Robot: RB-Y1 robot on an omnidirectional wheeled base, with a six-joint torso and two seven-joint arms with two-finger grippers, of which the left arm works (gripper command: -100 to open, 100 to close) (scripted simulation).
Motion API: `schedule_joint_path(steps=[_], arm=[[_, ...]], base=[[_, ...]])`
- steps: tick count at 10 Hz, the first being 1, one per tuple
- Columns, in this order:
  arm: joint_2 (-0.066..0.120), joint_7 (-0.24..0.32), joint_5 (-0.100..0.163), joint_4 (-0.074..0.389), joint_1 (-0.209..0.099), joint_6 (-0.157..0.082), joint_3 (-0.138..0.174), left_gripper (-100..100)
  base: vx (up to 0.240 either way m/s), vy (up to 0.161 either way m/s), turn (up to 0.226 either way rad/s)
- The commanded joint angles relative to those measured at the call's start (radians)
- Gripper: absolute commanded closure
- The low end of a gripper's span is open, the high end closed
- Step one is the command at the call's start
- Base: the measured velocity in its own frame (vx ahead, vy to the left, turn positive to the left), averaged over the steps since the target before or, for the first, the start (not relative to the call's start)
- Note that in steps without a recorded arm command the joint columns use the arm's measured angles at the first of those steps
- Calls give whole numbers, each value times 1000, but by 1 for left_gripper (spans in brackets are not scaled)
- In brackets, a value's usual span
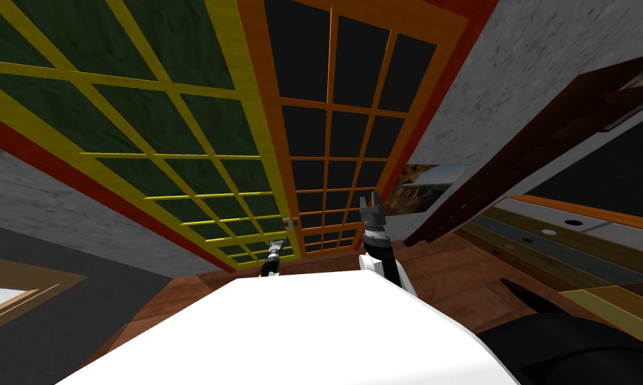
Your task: Pull the door open
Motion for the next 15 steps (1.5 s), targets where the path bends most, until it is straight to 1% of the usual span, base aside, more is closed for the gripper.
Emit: schedule_joint_path(steps=[1,2,3,4,5,10,11,13,15], arm=[[-14,-7,0,-4,-34,-6,-3,-100],[-20,-7,-1,-11,-51,-8,-7,-100],[-23,-7,-2,-14,-59,-9,-9,-100],[-27,-6,-4,-29,-45,0,-10,-100],[-27,-6,-4,-29,-45,0,-10,100],[-27,-6,-4,-29,-45,0,-10,100],[-22,9,1,-13,-17,8,-10,100],[-22,9,1,-22,-17,8,-10,100],[-22,9,1,-13,-17,8,-10,100]], base=[[213,59,-72],[216,59,-58],[161,49,-63],[62,20,-15],[0,0,0],[-14,-6,-1],[-79,-43,-7],[-101,-25,21],[-33,-8,7]])
